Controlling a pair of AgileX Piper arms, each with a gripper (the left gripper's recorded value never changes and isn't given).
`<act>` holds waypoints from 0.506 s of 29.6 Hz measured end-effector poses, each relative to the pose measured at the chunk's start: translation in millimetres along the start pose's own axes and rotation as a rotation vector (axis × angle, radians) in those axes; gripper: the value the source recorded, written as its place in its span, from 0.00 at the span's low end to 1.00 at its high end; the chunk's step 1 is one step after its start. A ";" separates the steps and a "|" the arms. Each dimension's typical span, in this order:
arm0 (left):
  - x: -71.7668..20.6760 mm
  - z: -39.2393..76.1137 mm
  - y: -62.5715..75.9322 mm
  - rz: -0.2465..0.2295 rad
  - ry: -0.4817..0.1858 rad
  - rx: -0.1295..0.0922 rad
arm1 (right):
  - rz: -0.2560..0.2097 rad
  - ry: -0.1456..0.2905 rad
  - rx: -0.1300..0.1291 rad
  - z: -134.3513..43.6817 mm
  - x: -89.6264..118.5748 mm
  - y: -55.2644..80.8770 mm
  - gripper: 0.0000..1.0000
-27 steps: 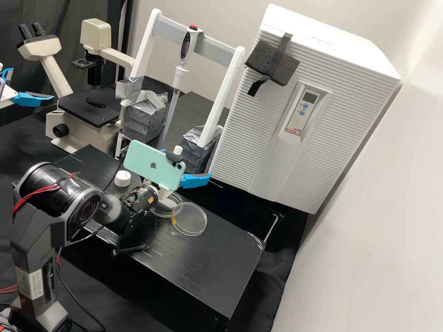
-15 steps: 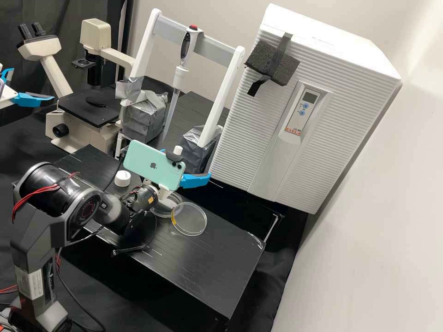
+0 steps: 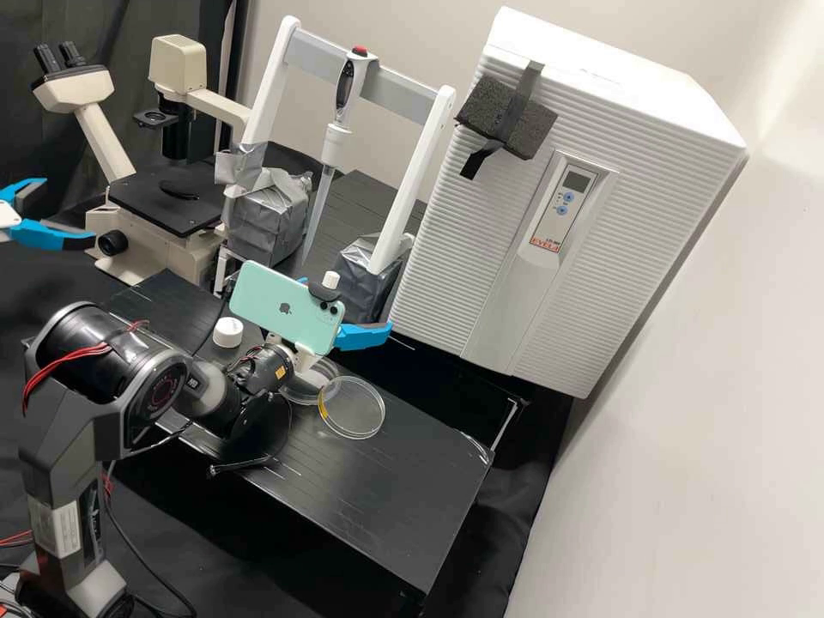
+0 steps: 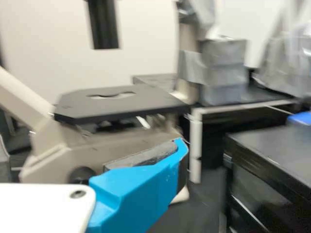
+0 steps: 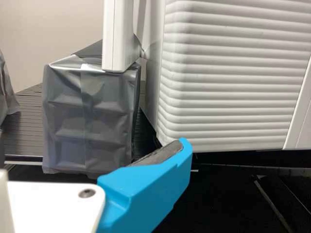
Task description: Close the bottle
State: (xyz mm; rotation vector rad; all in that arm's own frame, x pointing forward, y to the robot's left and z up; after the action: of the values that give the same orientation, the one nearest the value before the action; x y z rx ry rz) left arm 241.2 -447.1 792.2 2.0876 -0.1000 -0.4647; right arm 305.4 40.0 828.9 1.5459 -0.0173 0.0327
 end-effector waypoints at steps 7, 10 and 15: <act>-19.3 10.7 -10.7 -0.081 -0.100 0.056 | 0.000 0.000 0.000 0.0 0.0 0.0 1.00; -24.3 10.6 -13.9 -0.101 -0.107 0.061 | 0.000 0.000 0.000 0.0 0.0 0.0 1.00; -27.9 9.3 -16.8 -0.119 -0.109 0.063 | 0.000 0.000 0.000 0.0 0.0 0.0 1.00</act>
State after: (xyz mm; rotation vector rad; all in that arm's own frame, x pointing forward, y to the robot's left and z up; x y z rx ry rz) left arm 210.1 -438.6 781.7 2.1376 -0.0549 -0.6552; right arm 305.4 40.0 828.9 1.5459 -0.0173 0.0327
